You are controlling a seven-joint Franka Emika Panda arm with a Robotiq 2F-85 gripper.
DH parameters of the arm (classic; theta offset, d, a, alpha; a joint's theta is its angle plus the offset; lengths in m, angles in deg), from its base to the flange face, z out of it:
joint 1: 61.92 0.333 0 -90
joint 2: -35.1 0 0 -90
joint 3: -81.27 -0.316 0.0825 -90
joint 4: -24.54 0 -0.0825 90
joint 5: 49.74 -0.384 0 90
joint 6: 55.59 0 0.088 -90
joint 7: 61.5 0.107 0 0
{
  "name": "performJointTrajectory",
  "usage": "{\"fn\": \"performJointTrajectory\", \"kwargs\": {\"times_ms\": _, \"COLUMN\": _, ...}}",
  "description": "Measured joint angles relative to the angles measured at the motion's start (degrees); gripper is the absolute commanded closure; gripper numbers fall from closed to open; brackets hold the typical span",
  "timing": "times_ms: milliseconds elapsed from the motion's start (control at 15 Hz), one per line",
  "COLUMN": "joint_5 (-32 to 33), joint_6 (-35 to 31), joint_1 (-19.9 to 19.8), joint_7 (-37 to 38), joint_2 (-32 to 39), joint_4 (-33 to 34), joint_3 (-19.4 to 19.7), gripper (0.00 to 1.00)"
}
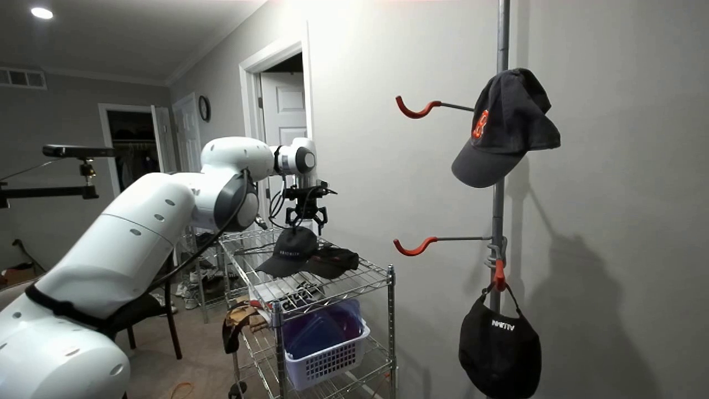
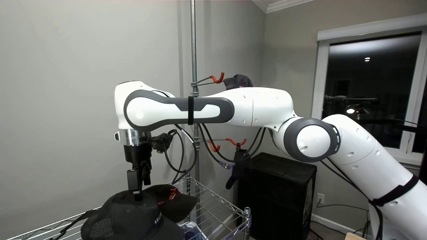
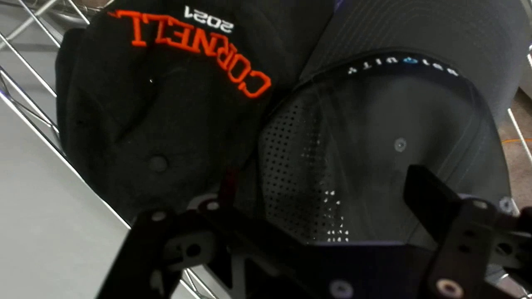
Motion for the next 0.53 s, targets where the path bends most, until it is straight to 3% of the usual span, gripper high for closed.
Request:
{"fn": "performJointTrajectory", "kwargs": {"times_ms": 133, "joint_5": -0.2, "joint_6": 0.0, "joint_1": -0.3, "joint_7": 0.0, "joint_2": 0.0, "joint_4": 0.0, "joint_3": 0.0, "gripper": 0.33}}
{"fn": "performJointTrajectory", "kwargs": {"times_ms": 533, "joint_5": -1.5, "joint_6": 0.0, "joint_1": -0.3, "joint_7": -0.2, "joint_2": 0.0, "joint_4": -0.2, "joint_3": -1.8, "gripper": 0.74}}
